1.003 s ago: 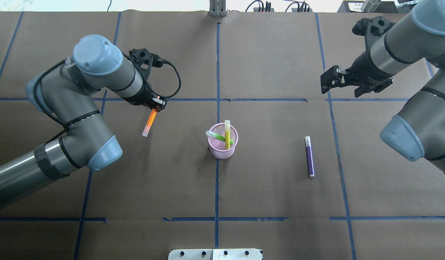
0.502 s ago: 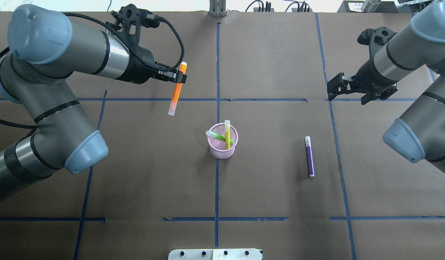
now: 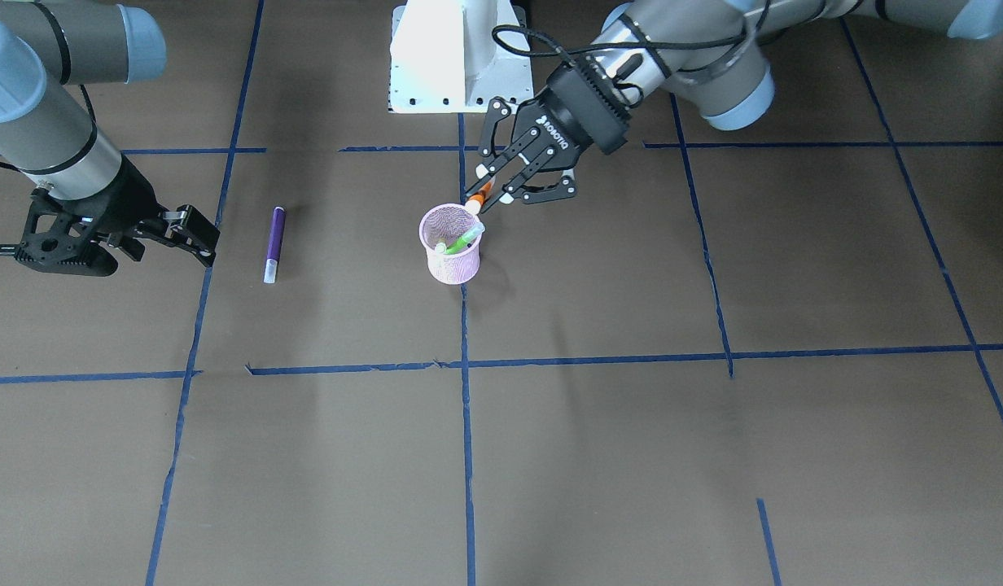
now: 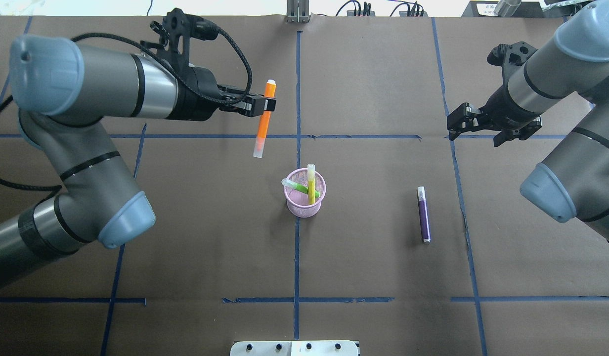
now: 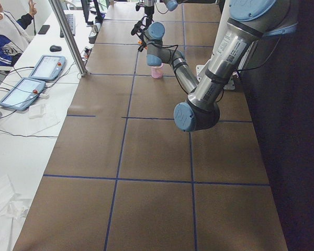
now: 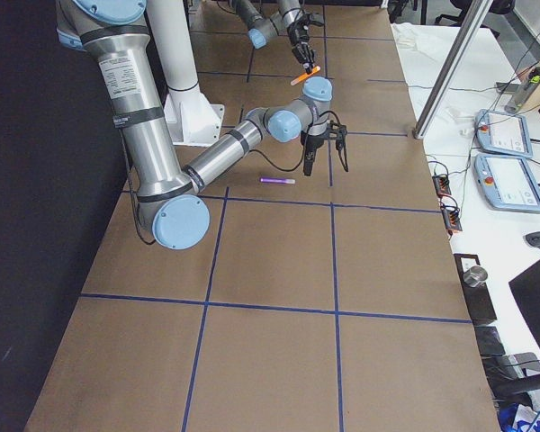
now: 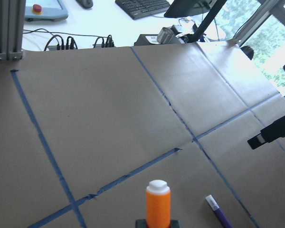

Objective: Collect pens into pen holder
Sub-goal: 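Carry the orange marker over the lavender cup with the left gripper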

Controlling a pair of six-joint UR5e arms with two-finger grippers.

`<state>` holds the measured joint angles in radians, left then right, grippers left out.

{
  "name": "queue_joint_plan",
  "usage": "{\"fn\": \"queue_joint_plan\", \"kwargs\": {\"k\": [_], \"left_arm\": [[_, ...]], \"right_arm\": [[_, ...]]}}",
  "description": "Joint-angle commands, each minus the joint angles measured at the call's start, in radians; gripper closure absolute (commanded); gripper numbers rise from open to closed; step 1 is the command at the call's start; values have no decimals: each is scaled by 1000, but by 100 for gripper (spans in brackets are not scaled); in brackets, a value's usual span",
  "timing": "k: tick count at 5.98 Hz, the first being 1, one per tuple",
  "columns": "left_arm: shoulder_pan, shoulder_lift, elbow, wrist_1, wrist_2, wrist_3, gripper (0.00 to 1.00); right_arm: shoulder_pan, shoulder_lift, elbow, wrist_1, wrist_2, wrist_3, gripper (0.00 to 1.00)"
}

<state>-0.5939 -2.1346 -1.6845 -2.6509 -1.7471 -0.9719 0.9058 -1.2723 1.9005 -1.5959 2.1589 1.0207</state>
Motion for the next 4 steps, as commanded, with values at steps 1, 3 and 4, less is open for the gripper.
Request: {"fn": "queue_joint_plan", "kwargs": {"k": [1,3,4], "left_arm": [[48,-2,186,-313,63,-2,100],[71,-16,204,-339,93,-2,100],[98,-16,209,-340,113,-2,100]], "right_arm": [[-21,10,-3,2,-1,12,0],[-22,10,0,2,-1,12,0],[-22,10,-1,2,-1,12,0]]}}
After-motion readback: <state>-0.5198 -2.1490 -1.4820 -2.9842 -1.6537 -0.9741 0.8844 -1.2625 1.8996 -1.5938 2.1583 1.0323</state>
